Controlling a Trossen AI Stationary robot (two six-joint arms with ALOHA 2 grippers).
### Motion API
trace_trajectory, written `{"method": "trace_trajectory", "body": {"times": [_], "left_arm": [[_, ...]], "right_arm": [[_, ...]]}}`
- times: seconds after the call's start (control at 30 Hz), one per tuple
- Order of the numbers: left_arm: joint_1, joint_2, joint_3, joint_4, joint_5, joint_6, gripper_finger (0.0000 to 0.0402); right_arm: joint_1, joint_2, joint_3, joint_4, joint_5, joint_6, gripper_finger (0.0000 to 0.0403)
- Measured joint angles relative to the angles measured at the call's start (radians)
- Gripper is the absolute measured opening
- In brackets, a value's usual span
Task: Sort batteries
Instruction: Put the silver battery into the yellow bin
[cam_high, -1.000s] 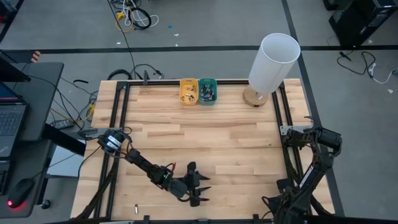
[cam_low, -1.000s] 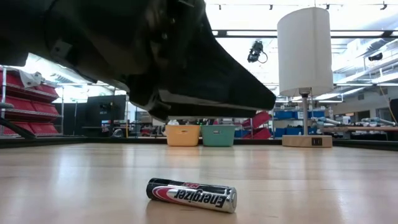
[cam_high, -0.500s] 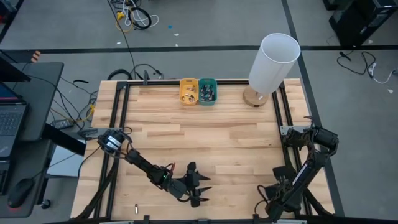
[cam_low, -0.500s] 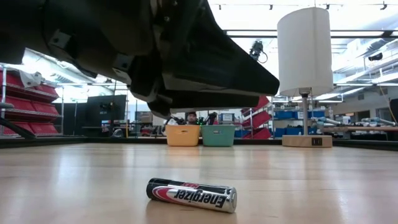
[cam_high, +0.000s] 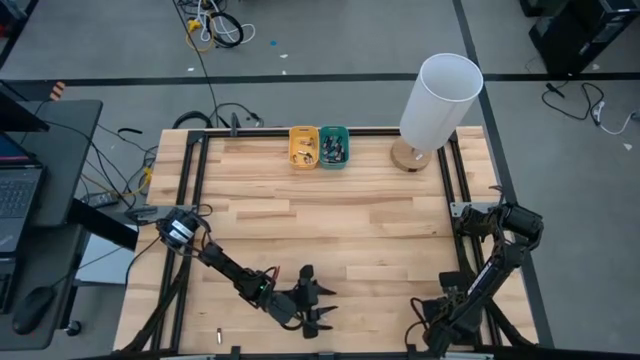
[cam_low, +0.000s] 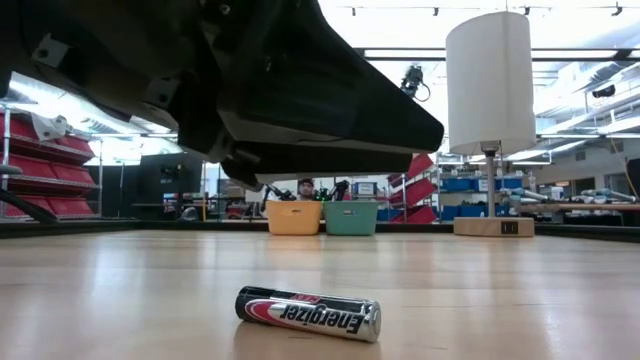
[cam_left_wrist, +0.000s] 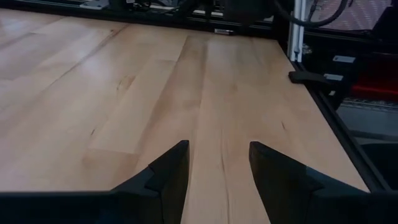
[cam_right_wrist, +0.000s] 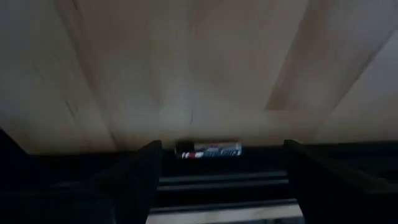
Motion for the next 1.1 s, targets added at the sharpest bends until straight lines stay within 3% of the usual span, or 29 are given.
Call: {"method": "trace_trajectory", "body": {"times": [0.23,0.53,0.67,0.93,1.1], "left_arm": [[0.002,0.0,0.0,-0.002,0.0,0.001,0.0183],[0.002,0.0,0.0,-0.017,-0.001,-0.022,0.0183],[0.002,0.0,0.0,-0.017,-0.018,-0.022,0.0183],[-0.009,-0.002,0.0,-0.022,-0.041,-0.065,0.0183],[-0.009,-0.002,0.0,-0.058,-0.055,-0.071,0.0183]], "right_arm": [[0.003,0.015,-0.058,0.035,-0.058,-0.046,0.0334],[-0.013,0.107,-0.066,0.045,-0.163,-0.172,0.0327],[-0.028,0.101,-0.065,0.043,-0.163,-0.226,0.0282],[-0.074,0.102,-0.069,0.022,-0.144,-0.281,0.0137],[-0.081,0.106,-0.051,0.001,-0.118,-0.305,0.0102]]}}
